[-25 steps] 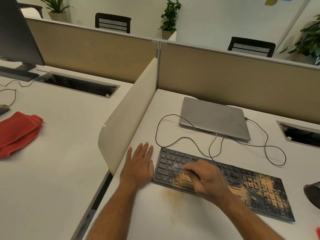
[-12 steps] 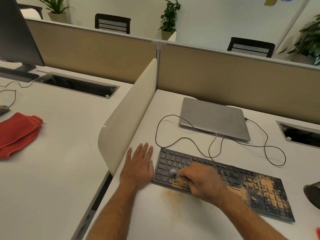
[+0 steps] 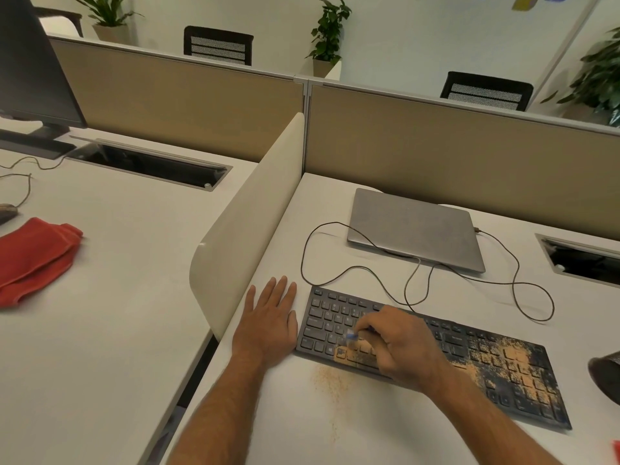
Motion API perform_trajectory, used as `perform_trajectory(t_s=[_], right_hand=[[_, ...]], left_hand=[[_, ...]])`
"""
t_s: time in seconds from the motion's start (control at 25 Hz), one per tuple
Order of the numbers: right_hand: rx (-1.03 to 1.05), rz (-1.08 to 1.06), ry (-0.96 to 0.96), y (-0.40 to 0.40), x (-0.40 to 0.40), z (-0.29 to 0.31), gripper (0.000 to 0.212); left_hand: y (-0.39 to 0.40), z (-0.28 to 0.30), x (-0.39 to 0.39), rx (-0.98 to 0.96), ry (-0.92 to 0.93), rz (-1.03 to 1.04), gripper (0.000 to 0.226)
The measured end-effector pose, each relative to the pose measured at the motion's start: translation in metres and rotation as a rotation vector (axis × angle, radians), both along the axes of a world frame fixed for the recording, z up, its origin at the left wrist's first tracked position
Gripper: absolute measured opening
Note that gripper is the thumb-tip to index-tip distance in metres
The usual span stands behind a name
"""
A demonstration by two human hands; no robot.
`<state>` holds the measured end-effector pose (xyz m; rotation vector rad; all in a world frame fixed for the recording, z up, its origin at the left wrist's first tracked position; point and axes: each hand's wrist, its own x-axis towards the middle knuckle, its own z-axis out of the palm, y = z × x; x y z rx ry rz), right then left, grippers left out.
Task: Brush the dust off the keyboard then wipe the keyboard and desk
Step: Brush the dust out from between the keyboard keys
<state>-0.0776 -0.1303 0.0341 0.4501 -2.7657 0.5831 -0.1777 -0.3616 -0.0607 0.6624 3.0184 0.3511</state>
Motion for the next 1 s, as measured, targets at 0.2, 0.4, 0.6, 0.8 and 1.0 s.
perform_trajectory(t_s=[0.2, 0.4, 0.6, 0.8, 1.0], right_hand=[[0.06, 0.047, -0.025, -0.0017, 0.0022, -0.0038, 0.015], [-0.058, -0.015, -0.004, 0.0004, -0.0018, 0.0025, 0.015], [-0.062, 0.033, -0.079, 0.0013, 0.0005, -0.0063, 0.015], [0.011, 0.075, -0.077, -0.0066, 0.0033, -0.0049, 0.017], [-0.092, 0.086, -0.051, -0.0032, 0.0059, -0.0033, 0.014]], left_hand=[[-0.0004, -0.0009, 0.0002, 0.006, 0.004, -0.003, 0.072], [-0.0003, -0.0002, 0.0002, 0.004, 0.005, 0.0, 0.073], [0.0, -0.0008, -0.0003, 0.013, 0.005, 0.003, 0.073], [-0.0001, -0.002, -0.0007, 0.009, 0.002, 0.003, 0.071], [0.0002, -0.0011, -0.0007, 0.009, -0.002, 0.001, 0.072]])
